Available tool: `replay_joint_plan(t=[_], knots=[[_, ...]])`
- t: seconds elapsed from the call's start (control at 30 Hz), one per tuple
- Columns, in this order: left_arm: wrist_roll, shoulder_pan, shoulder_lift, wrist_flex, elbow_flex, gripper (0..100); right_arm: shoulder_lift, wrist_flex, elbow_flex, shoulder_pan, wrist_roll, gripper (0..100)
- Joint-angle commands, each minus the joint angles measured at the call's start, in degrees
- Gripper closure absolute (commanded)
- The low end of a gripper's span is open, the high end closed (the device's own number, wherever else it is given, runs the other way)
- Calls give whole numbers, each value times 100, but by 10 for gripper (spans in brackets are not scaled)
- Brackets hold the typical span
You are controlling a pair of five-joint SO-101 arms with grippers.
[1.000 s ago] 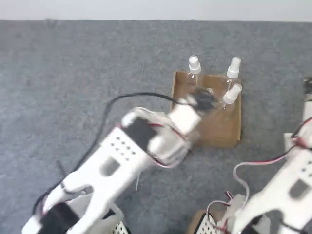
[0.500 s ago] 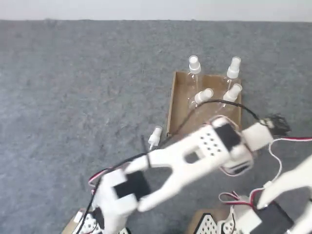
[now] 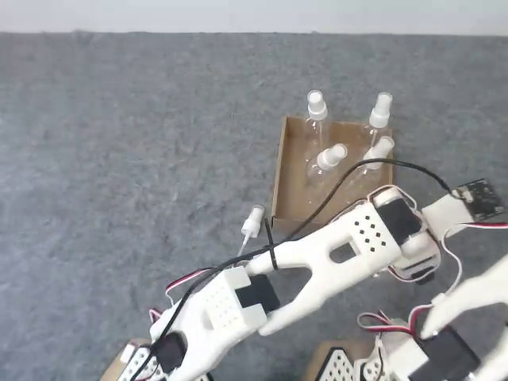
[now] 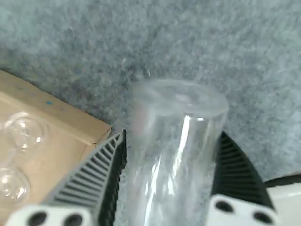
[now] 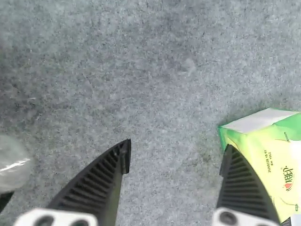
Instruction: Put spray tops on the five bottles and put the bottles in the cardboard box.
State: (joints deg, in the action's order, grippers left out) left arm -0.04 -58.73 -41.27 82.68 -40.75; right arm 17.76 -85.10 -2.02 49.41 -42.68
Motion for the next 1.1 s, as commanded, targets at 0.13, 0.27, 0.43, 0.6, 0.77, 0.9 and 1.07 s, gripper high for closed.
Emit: replay_joint_plan(t=[0.13,0.27,0.43,0.6,0.77,0.9,1.07], knots=[[26,132,158,580,-752,720,31,57,325,66,-70,740],[-132,316,202,967,-1033,721,40,57,325,66,-70,740],[-202,396,273,1530,-1895,721,40,57,352,40,-53,740],[-211,571,299,1793,-2492,749,40,57,360,31,-44,740],[-79,1108,404,1793,-2607,757,48,57,360,22,-70,741],[79,1582,1090,1793,-2571,757,48,48,360,-66,-70,742],[211,2224,2110,1793,-1692,757,66,-444,360,-505,-246,742]])
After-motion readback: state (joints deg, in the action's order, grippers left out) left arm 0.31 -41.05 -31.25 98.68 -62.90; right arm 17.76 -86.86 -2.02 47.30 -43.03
